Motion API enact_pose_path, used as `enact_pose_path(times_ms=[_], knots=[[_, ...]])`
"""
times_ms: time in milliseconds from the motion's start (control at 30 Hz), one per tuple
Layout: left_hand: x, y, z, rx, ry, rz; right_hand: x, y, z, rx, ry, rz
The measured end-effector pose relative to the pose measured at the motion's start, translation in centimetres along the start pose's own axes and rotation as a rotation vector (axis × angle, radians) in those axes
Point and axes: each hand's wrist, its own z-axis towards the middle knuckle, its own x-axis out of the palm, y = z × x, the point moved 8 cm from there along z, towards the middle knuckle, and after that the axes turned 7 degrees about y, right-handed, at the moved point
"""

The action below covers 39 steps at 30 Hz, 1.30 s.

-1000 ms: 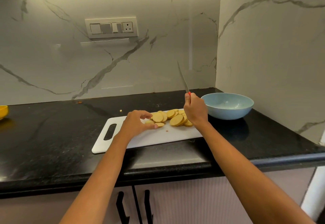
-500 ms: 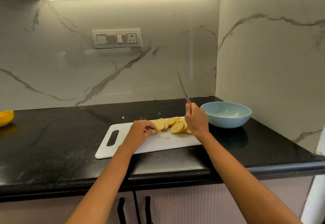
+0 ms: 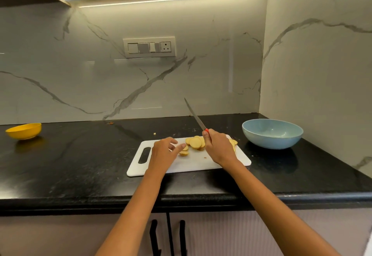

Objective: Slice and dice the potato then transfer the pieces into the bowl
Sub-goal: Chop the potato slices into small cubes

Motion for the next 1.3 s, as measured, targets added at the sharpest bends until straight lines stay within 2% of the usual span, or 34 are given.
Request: enact_pose_path(times_ms=[300, 533, 733, 967, 1300], knots=[[1.8, -0.1, 0.1, 0.043, 0.204, -0.016, 1.5, 0.1, 0.0, 0.061, 0.095, -0.051], [0.2, 1.7, 0.1, -0.059, 0.087, -0.027, 2.3, 1.8, -0.9, 0.058, 0.146, -0.102], [-0.5, 2.2, -0.2, -0.084, 0.057, -0.019, 4.5, 4.1, -1.4, 0.079, 0.295, -0.177], [-0.4, 2.3, -0.2, -0.128, 0.057, -0.002, 4.2, 4.4, -2.8, 0.08, 0.291, -0.259], [0.2, 2.5, 0.2, -0.204, 0.093, -0.026, 4.0, 4.4, -3.0, 0.117, 0.287, -0.23]])
